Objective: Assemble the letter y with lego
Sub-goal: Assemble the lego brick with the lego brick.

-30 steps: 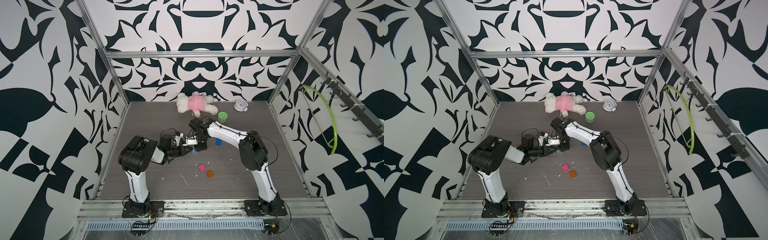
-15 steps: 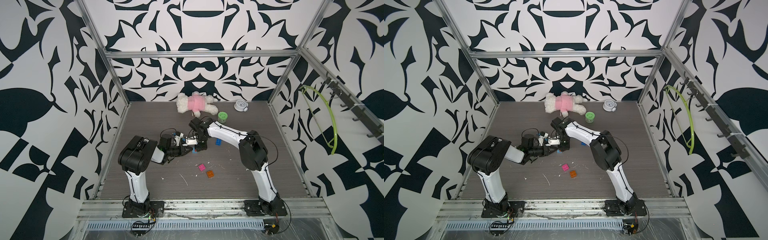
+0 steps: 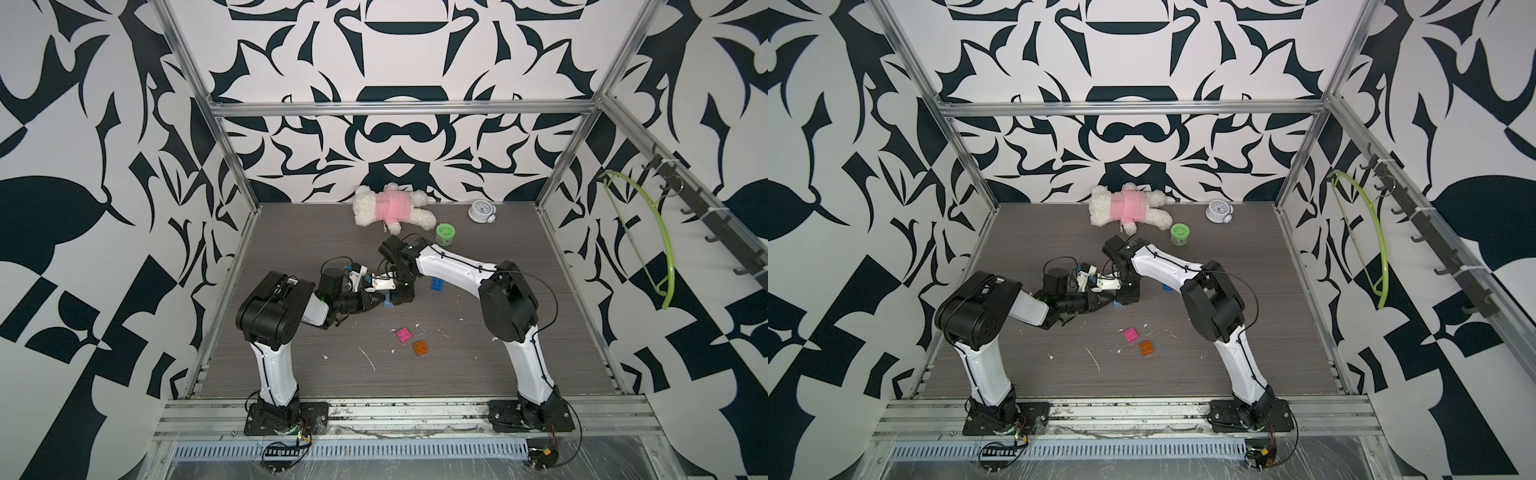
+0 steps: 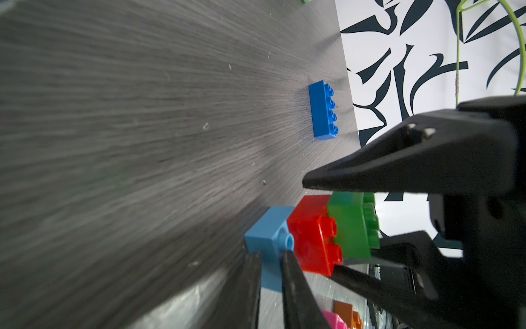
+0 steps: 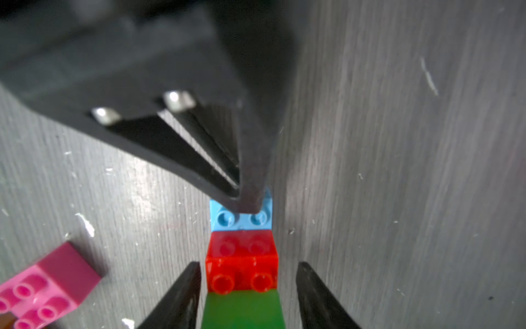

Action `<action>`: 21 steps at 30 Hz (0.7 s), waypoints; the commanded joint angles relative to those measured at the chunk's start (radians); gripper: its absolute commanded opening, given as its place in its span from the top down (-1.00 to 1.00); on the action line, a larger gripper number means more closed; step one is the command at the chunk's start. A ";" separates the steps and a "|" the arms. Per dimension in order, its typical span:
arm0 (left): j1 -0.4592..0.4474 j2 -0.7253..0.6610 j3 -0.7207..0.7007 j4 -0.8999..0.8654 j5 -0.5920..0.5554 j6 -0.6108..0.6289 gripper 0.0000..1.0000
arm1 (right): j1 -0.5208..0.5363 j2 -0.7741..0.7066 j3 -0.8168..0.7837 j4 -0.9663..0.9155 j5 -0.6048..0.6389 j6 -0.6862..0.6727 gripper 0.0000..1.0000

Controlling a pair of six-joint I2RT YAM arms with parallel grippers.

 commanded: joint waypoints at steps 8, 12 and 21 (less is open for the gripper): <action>-0.021 0.041 -0.031 -0.209 -0.074 0.035 0.64 | -0.036 -0.259 -0.102 0.247 -0.123 0.294 -0.20; -0.021 0.042 -0.029 -0.209 -0.075 0.036 0.64 | -0.100 -0.346 -0.177 0.337 -0.165 0.670 -0.25; -0.021 0.043 -0.030 -0.210 -0.075 0.036 0.64 | -0.224 -0.420 -0.400 0.412 -0.329 1.400 -0.16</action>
